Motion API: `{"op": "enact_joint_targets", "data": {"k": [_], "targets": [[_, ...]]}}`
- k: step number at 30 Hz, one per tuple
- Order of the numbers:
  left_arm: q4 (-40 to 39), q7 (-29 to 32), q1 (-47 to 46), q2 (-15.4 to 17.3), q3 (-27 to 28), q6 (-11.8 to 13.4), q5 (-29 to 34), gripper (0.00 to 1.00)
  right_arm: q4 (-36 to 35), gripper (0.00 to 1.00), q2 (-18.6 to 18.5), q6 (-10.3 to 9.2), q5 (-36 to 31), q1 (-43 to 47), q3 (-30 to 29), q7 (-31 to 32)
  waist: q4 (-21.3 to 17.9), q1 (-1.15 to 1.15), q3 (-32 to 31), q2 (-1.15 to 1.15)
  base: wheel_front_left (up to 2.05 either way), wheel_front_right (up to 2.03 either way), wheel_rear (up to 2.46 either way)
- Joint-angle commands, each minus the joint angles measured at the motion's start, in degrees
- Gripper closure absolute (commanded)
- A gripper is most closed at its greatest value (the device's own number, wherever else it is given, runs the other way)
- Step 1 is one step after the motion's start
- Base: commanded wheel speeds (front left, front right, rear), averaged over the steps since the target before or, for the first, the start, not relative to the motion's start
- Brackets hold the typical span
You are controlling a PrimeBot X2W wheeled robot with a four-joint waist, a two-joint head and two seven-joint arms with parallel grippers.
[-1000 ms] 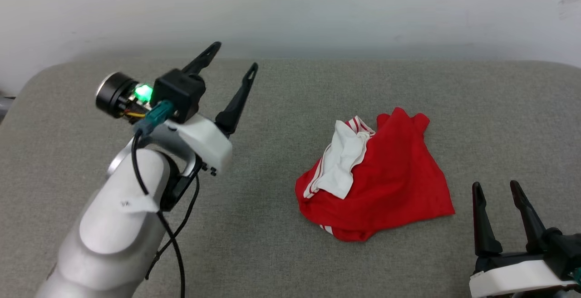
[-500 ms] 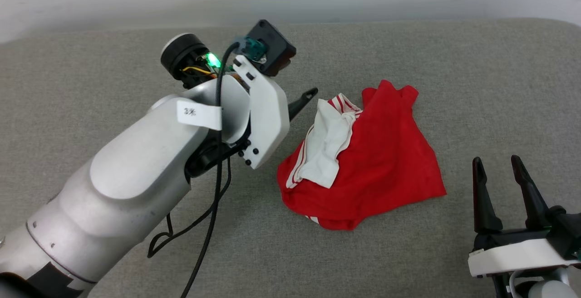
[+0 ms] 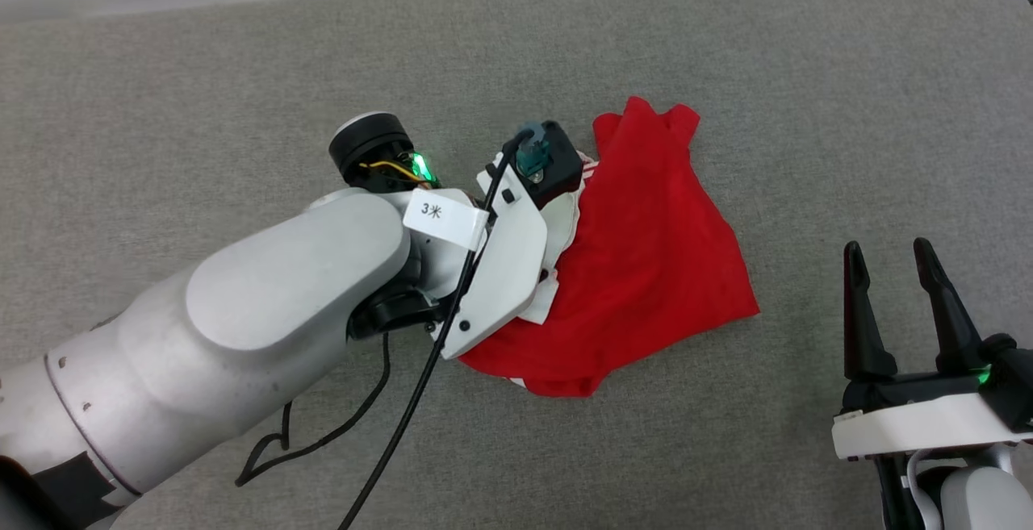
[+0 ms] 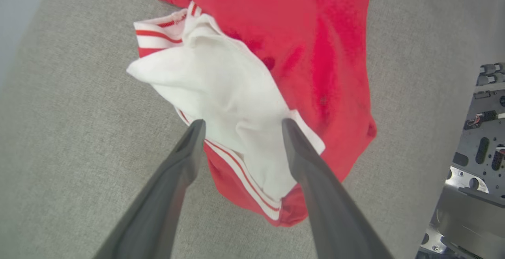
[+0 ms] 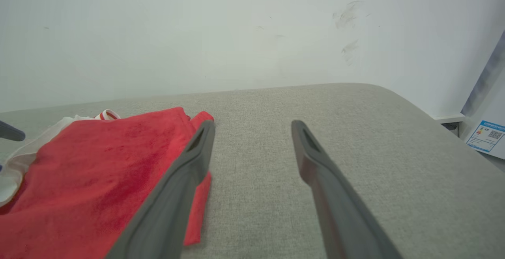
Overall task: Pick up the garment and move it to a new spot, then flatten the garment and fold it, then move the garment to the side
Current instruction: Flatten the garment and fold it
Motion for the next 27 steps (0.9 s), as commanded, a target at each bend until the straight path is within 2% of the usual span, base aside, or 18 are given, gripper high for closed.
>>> {"op": "enact_joint_targets", "data": {"k": [1,4,10,15,16,17,18,22,27], "targets": [[-0.08,0.66,-0.21,0.31,-0.53,0.01,-0.23,0.0,-0.21,0.0,0.11,-0.05,0.55,-1.05,0.09,-0.13,-1.22,-0.01,1.46,0.0,0.0,0.0,0.0],[0.05,2.03,1.53,0.22,-0.91,0.01,-0.39,0.0,-0.32,0.0,0.11,-0.05,0.75,-1.68,0.0,-0.13,-1.9,-0.01,2.77,0.0,0.0,0.0,0.0],[-1.71,9.09,7.24,0.18,-1.02,0.0,2.98,0.0,-0.29,0.0,0.1,-0.04,1.15,-2.86,0.39,-0.13,-2.82,-0.01,4.75,0.0,0.0,0.0,0.0],[-1.31,10.86,10.64,0.15,-1.64,-0.01,4.55,0.0,-0.11,0.0,0.1,-0.05,1.01,-3.15,0.61,-0.13,-2.93,-0.01,5.25,0.0,0.0,0.0,0.0],[-1.38,11.17,10.91,0.16,-1.74,-0.04,4.86,0.05,-0.06,0.0,0.1,-0.05,0.91,-3.22,0.63,-0.13,-2.87,-0.01,5.25,0.0,0.0,0.0,0.0],[-1.37,10.84,10.93,0.24,-1.77,-0.04,5.01,0.62,0.0,0.0,0.1,-0.05,0.83,-3.28,0.67,-0.13,-2.8,-0.01,5.24,0.0,0.0,0.0,0.0],[-1.2,10.09,10.65,0.25,-1.75,-0.04,5.07,1.0,0.04,0.0,0.1,-0.04,0.74,-3.38,0.72,-0.13,-2.72,-0.01,5.18,0.0,0.0,0.0,0.0],[-1.03,7.32,9.29,-0.26,-1.33,-0.01,4.67,1.0,0.22,0.0,0.1,-0.05,0.57,-3.16,0.65,-0.13,-2.05,-0.01,4.22,0.0,0.0,0.0,0.0],[-1.76,-0.27,6.43,-2.24,-0.9,0.0,2.0,1.0,0.62,0.0,0.1,-0.05,0.11,-1.97,0.55,-0.13,-0.76,-0.01,2.05,0.0,0.0,0.0,0.0]]}}
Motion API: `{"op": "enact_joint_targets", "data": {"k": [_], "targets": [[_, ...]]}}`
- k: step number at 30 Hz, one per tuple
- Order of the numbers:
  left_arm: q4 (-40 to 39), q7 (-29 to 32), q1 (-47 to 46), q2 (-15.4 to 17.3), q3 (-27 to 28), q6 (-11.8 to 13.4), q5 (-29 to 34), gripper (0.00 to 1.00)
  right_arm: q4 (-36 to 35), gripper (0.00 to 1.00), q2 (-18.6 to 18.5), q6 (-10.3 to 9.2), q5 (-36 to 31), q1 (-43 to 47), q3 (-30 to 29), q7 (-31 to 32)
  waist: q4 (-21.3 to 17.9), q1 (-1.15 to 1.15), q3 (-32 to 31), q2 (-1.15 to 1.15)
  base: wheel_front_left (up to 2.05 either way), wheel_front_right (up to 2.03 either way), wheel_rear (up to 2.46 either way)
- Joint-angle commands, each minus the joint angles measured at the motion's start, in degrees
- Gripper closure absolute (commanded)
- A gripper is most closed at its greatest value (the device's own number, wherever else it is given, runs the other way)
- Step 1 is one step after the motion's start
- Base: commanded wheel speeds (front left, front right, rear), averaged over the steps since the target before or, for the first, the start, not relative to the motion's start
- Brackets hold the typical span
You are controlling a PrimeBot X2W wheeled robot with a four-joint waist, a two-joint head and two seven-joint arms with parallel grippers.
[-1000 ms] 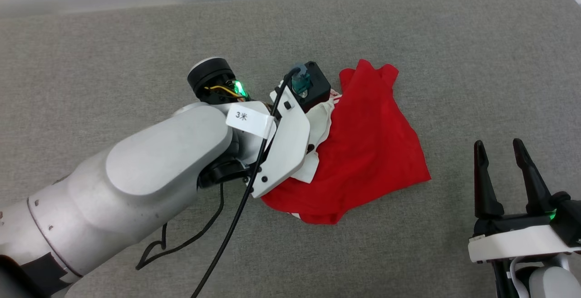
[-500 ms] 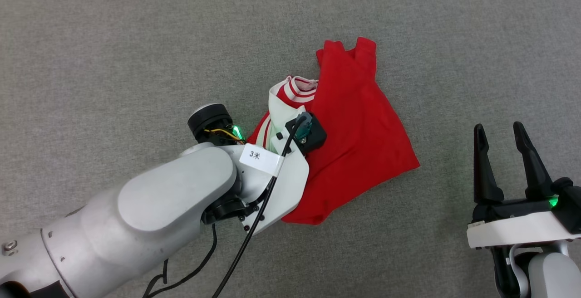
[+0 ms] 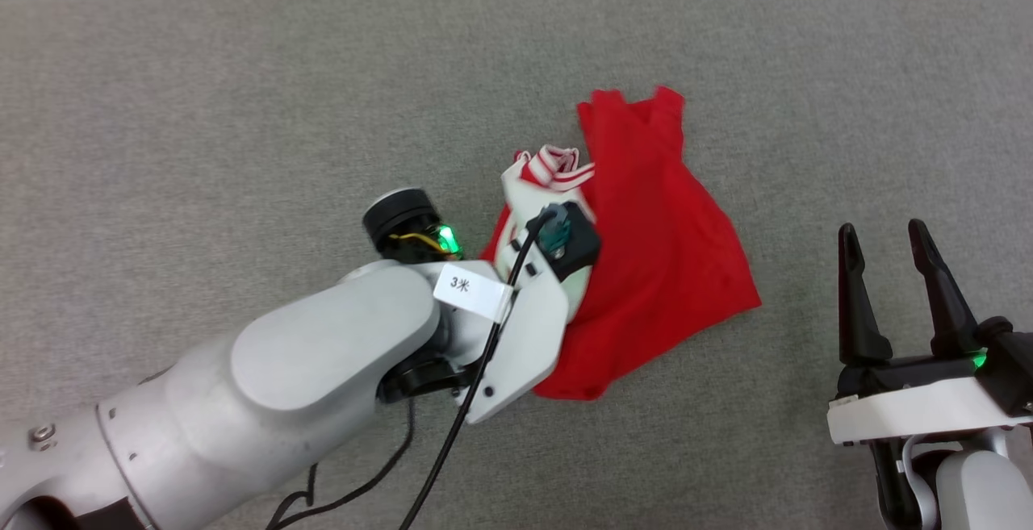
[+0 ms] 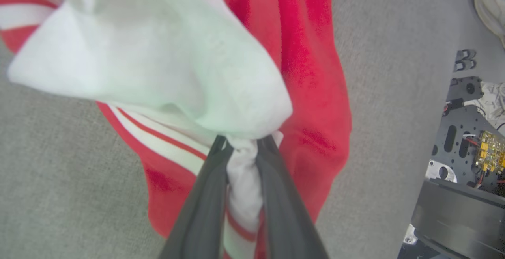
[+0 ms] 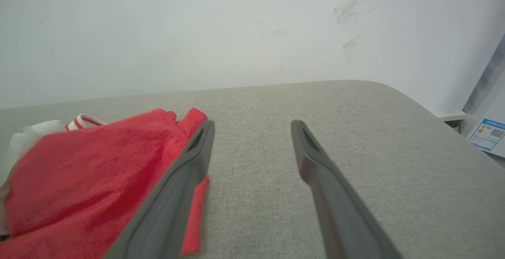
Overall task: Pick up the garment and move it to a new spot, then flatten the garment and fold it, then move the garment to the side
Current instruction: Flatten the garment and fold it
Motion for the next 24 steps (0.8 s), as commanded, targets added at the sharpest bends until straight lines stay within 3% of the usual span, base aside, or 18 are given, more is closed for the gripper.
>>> {"op": "enact_joint_targets", "data": {"k": [1,12,18,24], "targets": [[-0.45,-3.13,-1.13,-1.11,0.09,-0.01,-2.1,1.0,0.17,0.0,0.1,-0.06,-0.31,0.72,-0.01,-0.13,1.02,0.0,-1.41,0.0,0.0,0.0,0.0],[-1.45,-21.26,-7.56,-2.34,0.66,-0.01,-7.57,1.0,-0.02,0.0,0.1,-0.06,-1.39,2.3,-0.94,-0.13,4.46,0.0,-4.8,0.0,0.0,0.0,0.0],[1.02,-30.8,-7.95,-0.29,3.07,0.0,-10.33,1.0,-0.26,0.0,0.1,-0.06,-1.56,2.55,-1.47,-0.13,6.26,0.0,-5.06,0.0,0.0,0.0,0.0],[5.97,-38.23,-4.47,4.04,5.51,0.77,-10.75,1.0,-0.31,0.0,0.09,-0.06,-1.45,2.7,-1.72,-0.13,7.43,0.0,-4.82,0.0,0.0,0.0,0.0]]}}
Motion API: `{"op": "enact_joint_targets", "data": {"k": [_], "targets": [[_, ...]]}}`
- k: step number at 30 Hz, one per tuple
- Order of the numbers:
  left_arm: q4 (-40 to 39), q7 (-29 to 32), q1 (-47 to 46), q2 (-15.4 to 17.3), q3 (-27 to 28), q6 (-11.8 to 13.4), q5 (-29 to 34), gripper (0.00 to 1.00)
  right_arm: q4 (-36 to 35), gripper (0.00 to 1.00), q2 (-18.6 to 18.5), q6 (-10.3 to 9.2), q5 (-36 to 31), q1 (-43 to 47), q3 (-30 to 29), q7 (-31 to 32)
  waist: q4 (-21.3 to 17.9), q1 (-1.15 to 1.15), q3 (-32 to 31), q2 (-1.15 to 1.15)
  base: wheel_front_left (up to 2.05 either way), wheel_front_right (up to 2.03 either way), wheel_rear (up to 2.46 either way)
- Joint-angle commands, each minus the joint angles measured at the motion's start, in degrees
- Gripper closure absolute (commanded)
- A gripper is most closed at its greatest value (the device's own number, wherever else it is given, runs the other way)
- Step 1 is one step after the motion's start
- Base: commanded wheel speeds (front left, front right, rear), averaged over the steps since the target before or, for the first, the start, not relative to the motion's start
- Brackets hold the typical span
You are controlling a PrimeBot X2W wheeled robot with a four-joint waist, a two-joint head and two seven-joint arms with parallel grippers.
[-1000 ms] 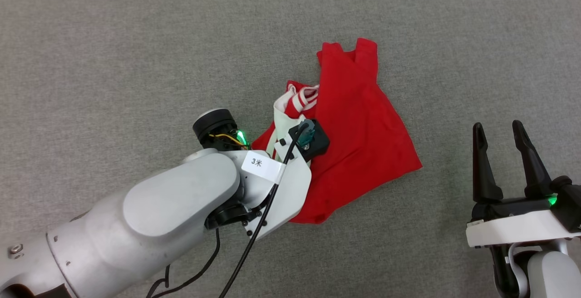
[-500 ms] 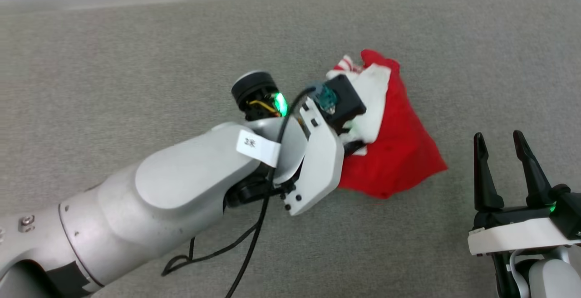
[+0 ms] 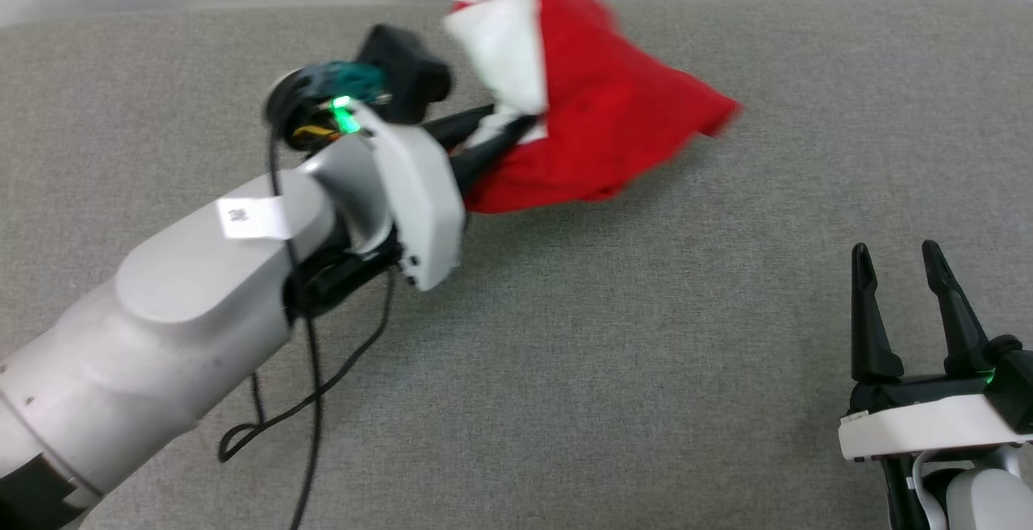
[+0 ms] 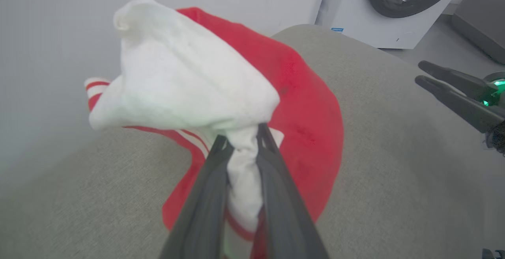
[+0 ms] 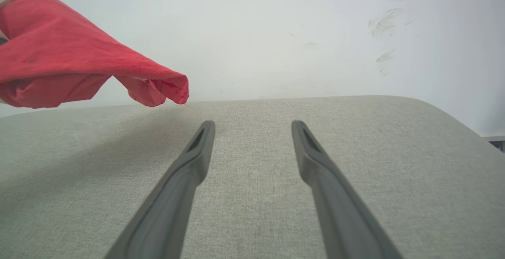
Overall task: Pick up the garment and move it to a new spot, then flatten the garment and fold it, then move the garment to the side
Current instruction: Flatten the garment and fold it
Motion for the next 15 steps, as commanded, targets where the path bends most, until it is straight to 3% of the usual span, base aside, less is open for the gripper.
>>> {"op": "enact_joint_targets", "data": {"k": [1,7,15], "targets": [[0.75,-1.07,1.45,0.74,0.39,0.44,-0.16,1.0,-0.11,0.0,0.09,-0.06,-0.03,0.43,-0.09,-0.13,0.2,0.0,0.12,0.0,0.0,0.0,0.0],[5.52,-5.66,8.01,4.25,1.35,2.83,-1.89,1.0,-0.13,0.0,0.09,-0.06,-0.08,0.44,-0.36,-0.13,0.91,0.0,0.47,0.0,0.0,0.0,0.0],[12.71,-7.12,16.73,4.56,0.27,4.08,-5.26,1.0,0.02,0.0,0.09,-0.06,-0.51,0.2,-0.55,-0.13,1.75,0.0,0.78,0.0,0.0,0.0,0.0]]}}
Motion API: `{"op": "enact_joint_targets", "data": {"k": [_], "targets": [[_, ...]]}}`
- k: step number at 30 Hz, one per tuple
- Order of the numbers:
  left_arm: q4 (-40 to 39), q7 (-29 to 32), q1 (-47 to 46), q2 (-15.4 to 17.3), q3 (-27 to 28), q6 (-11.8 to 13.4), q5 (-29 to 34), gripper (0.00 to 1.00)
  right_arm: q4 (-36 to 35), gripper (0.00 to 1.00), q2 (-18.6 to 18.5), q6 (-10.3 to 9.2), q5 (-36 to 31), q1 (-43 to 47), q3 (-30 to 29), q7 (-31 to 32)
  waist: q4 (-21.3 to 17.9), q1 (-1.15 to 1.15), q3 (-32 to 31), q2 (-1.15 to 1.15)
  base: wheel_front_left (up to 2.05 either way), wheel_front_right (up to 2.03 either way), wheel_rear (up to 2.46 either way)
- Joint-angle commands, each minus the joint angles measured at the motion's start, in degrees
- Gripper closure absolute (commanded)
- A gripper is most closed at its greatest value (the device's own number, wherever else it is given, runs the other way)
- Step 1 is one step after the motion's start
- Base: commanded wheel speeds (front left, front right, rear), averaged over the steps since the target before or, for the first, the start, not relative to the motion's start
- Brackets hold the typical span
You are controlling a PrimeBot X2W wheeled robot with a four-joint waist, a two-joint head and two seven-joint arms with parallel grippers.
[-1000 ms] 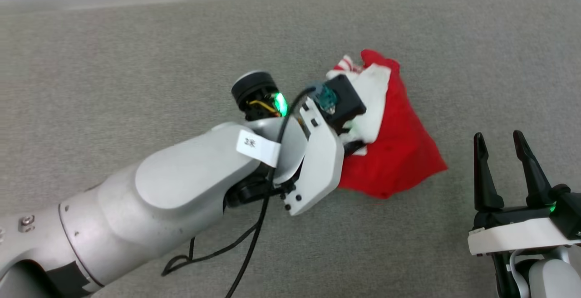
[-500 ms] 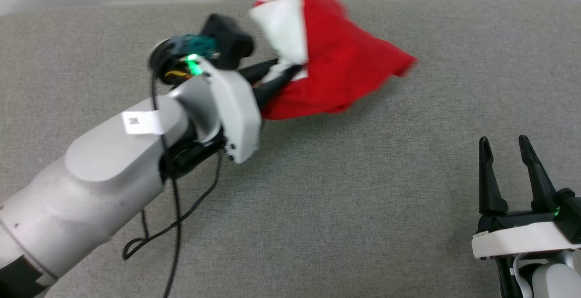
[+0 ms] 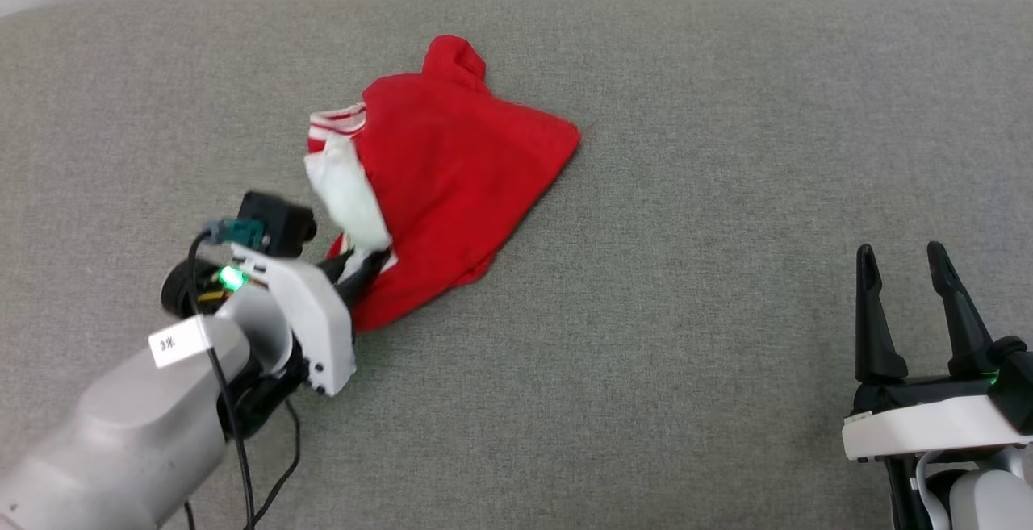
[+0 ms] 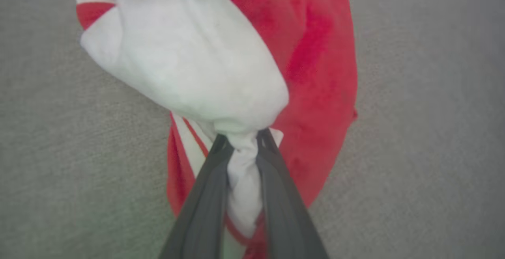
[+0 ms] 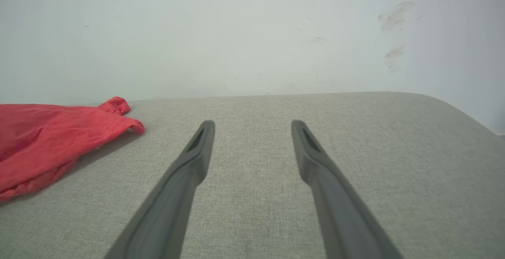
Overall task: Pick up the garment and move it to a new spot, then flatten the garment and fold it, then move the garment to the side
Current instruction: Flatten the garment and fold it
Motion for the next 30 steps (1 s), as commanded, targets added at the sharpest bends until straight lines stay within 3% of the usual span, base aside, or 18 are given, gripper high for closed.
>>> {"op": "enact_joint_targets", "data": {"k": [1,10,11,12,16,21,25,30], "targets": [[1.4,0.21,1.43,-0.29,-0.41,0.13,-0.4,1.0,0.1,0.0,0.1,-0.06,-0.45,-0.03,0.08,-0.13,0.02,0.0,-0.04,0.0,0.0,0.0,0.0],[9.35,-0.14,5.55,-2.55,-2.29,-1.4,-0.18,0.99,0.42,0.0,0.1,-0.06,-0.68,1.01,-0.26,-0.13,0.81,0.0,-1.47,0.0,0.0,0.0,0.0],[9.93,-0.99,5.08,-2.77,-2.26,-0.97,0.54,0.29,0.47,0.0,0.1,-0.05,-0.75,1.16,-0.17,-0.13,1.0,0.0,-1.8,0.0,0.0,0.0,0.0],[10.43,-2.03,4.47,-2.97,-2.25,-0.41,1.31,0.0,0.59,0.0,0.1,-0.06,-0.77,1.19,-0.08,-0.13,1.16,0.0,-2.14,0.0,0.0,0.0,0.0],[9.95,-6.07,1.97,-3.39,-1.12,0.99,3.4,0.0,0.73,0.0,0.1,-0.06,-0.7,1.83,-0.05,-0.13,1.82,0.0,-3.64,0.0,0.0,0.0,0.0],[5.75,-7.66,-1.97,-1.23,0.11,3.49,6.0,0.0,0.8,0.0,0.09,-0.06,-0.56,2.69,-0.04,-0.13,2.44,0.0,-5.28,0.0,0.0,0.0,0.0],[0.55,-5.49,-6.4,0.98,0.63,4.75,7.63,0.0,0.94,0.0,0.09,-0.06,-0.23,3.34,0.26,-0.13,2.4,0.0,-6.0,0.0,0.0,0.0,0.0],[-5.09,0.29,-12.59,2.61,0.08,4.3,9.3,0.0,0.96,0.0,0.1,-0.05,-0.05,3.42,0.73,-0.13,1.85,0.0,-6.14,0.0,0.0,0.0,0.0]]}}
